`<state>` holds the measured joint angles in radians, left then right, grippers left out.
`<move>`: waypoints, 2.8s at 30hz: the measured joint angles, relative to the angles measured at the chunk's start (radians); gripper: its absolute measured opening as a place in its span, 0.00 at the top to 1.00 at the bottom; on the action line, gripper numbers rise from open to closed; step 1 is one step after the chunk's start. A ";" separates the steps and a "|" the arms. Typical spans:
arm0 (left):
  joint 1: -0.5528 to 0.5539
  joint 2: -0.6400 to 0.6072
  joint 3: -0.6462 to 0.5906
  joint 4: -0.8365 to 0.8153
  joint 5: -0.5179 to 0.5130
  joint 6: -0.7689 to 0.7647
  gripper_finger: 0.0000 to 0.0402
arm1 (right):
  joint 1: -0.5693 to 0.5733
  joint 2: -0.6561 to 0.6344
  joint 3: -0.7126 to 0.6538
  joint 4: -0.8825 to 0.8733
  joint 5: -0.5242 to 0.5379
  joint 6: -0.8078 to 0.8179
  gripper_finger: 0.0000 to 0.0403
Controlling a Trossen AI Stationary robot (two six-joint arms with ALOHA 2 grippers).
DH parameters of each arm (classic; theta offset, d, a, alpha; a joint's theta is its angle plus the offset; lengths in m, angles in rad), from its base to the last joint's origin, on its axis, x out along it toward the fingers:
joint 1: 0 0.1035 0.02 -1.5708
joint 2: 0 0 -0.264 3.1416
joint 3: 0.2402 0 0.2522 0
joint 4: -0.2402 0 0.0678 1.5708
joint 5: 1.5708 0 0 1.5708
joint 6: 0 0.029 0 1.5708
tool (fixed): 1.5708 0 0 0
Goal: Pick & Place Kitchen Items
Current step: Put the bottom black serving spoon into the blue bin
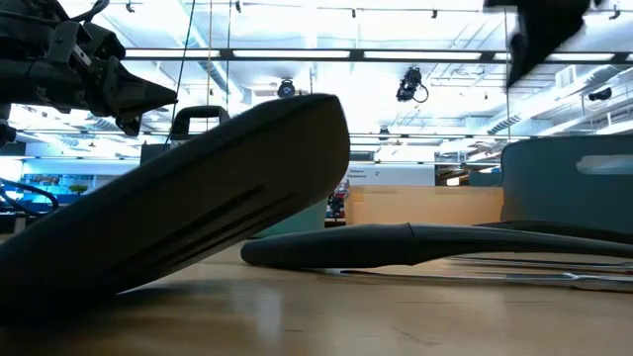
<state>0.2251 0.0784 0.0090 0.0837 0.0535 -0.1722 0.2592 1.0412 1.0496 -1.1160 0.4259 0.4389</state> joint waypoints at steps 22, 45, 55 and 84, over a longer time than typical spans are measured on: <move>0.000 0.000 0.000 0.000 0.000 0.002 0.97 | 0.193 -0.056 -0.291 0.721 -0.091 -0.029 0.94; 0.000 0.000 0.000 -0.006 0.000 0.000 0.97 | 0.278 0.770 0.373 0.363 -0.241 0.279 0.47; 0.000 0.000 0.000 -0.006 0.000 0.000 0.97 | 0.322 0.870 0.384 0.386 -0.260 0.415 0.47; 0.000 0.000 0.000 -0.007 0.000 -0.044 0.97 | 0.347 1.034 0.384 0.439 -0.176 0.418 0.68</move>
<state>0.2249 0.0784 0.0090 0.0770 0.0536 -0.2160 0.6060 2.0754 1.4334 -0.6772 0.2501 0.8570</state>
